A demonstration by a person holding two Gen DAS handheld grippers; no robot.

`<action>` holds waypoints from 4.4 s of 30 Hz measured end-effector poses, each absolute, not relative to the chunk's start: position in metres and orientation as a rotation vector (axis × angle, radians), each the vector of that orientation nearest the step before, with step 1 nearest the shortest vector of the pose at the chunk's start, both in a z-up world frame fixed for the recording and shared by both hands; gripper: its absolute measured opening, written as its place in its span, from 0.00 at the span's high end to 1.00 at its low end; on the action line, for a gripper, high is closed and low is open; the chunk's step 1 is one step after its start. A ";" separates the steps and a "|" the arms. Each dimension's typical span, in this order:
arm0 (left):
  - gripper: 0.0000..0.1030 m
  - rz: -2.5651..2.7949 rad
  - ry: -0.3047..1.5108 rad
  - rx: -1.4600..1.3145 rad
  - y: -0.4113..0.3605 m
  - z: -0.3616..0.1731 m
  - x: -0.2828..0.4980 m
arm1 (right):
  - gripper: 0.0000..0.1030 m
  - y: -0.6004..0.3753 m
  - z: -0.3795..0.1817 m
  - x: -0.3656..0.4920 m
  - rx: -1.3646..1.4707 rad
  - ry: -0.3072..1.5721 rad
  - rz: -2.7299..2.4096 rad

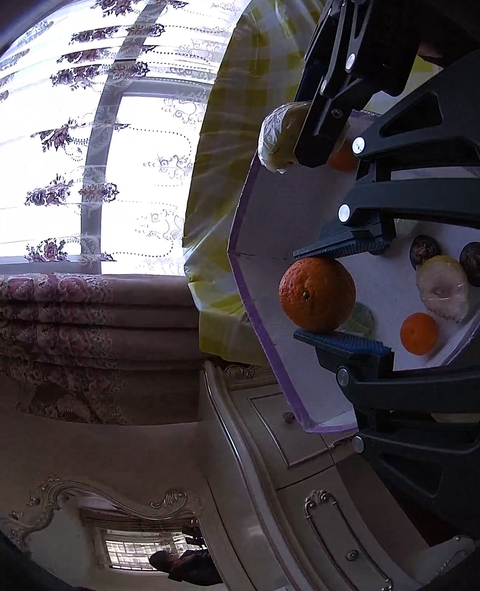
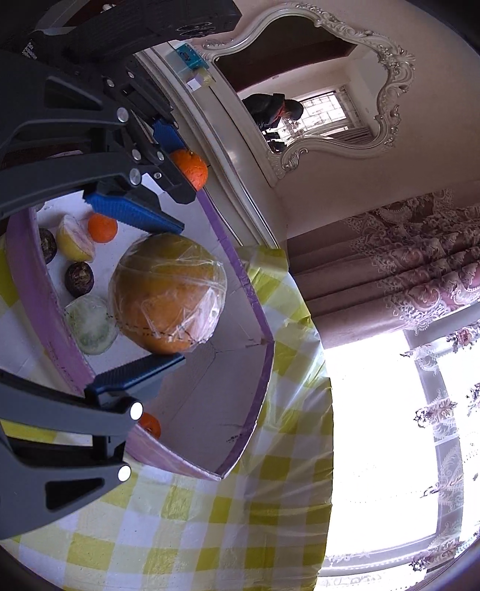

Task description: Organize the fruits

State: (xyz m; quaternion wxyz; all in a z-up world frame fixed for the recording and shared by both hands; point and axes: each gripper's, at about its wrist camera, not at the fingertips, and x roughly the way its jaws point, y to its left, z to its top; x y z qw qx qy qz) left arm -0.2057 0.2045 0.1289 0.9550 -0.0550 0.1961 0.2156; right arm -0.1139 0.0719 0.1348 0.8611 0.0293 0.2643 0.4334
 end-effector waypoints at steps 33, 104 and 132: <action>0.15 0.254 0.910 -0.294 0.252 0.099 -0.158 | 0.10 0.156 0.079 -0.067 -0.527 0.868 0.735; 0.16 0.524 1.113 -0.155 0.262 0.121 -0.149 | 0.02 0.164 0.091 -0.075 -0.567 1.076 0.606; 0.16 0.805 1.035 0.005 0.245 0.142 -0.153 | 0.02 0.162 0.096 -0.076 -0.528 1.050 0.647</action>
